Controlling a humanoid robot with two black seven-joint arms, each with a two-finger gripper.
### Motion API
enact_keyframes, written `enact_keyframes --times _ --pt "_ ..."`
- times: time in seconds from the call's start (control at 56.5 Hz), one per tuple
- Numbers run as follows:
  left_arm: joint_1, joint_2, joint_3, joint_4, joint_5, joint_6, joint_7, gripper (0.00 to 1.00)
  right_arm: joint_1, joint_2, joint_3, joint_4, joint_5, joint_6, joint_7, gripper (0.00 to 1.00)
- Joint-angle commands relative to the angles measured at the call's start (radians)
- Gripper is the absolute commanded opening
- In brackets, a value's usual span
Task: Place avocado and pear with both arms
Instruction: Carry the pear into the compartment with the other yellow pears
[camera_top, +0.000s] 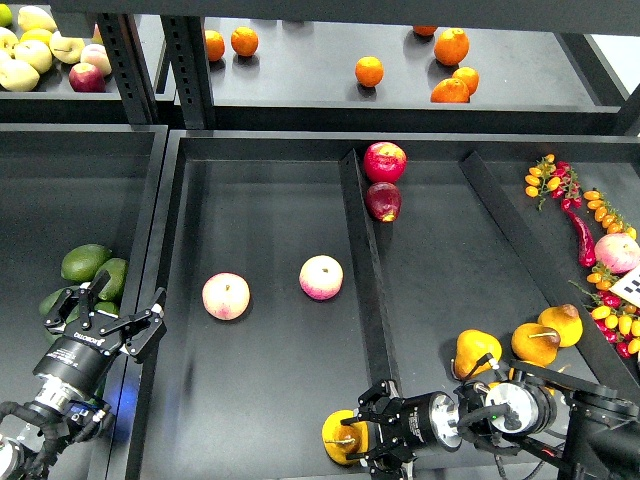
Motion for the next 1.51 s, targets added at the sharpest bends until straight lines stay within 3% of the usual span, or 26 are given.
enact_keyframes --times 0.0,0.301,0.62,0.939,1.098,1.488 --pt "0.0 0.0 -0.001 0.002 0.0 0.0 0.0 0.99 -0.002 -0.001 0.0 0.0 -0.001 0.005 0.0 0.25" --pt "0.0 0.0 -0.001 0.002 0.0 0.0 0.0 0.99 -0.003 -0.003 0.044 0.008 0.002 0.008 0.0 0.2" --pt "0.0 0.0 0.001 0.002 0.0 0.0 0.0 0.99 0.005 -0.041 0.222 0.078 0.005 -0.008 0.0 0.19" --pt "-0.002 0.0 0.01 0.005 0.0 0.0 0.0 0.99 -0.017 -0.342 0.322 0.167 0.039 0.011 0.0 0.2" --pt "-0.002 0.0 0.015 0.005 0.0 0.0 0.0 0.99 -0.071 -0.416 0.32 0.164 0.048 0.073 0.0 0.2" --pt "-0.002 0.0 0.019 0.007 0.0 0.0 0.0 0.99 -0.187 -0.367 0.319 0.086 -0.038 0.113 0.0 0.22"
